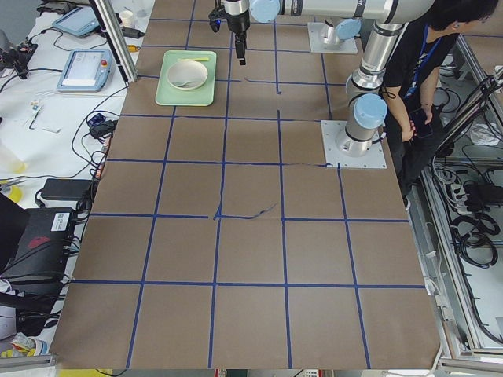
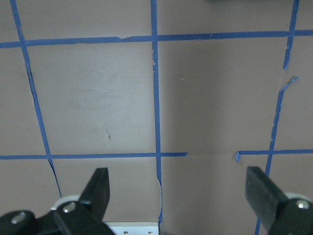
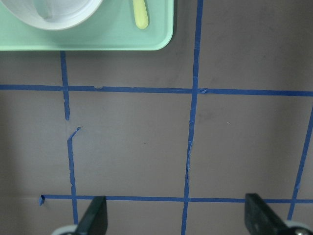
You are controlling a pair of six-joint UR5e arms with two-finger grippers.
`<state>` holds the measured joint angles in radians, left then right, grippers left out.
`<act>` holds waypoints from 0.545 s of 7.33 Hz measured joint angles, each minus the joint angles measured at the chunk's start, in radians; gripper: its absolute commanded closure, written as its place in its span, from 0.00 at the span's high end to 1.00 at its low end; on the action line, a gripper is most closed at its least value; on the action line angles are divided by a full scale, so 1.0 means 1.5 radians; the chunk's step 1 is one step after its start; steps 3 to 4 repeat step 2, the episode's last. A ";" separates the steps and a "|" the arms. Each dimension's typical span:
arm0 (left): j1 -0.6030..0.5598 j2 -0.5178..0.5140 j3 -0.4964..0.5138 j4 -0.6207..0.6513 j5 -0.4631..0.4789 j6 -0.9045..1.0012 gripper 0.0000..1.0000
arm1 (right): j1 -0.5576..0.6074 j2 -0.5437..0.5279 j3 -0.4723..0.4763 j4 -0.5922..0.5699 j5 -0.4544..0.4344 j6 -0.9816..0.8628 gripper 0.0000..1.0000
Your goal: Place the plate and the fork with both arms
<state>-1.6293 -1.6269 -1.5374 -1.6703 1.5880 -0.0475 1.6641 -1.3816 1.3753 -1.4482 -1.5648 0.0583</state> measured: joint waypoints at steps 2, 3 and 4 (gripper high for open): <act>0.000 0.000 0.000 0.002 0.000 0.000 1.00 | 0.000 0.001 0.000 -0.001 -0.003 0.000 1.00; 0.000 0.000 0.000 0.002 0.000 0.000 1.00 | 0.000 0.001 0.000 -0.001 -0.003 0.000 1.00; 0.000 0.000 0.000 0.002 0.000 0.000 1.00 | 0.000 0.001 0.000 -0.001 -0.003 0.000 1.00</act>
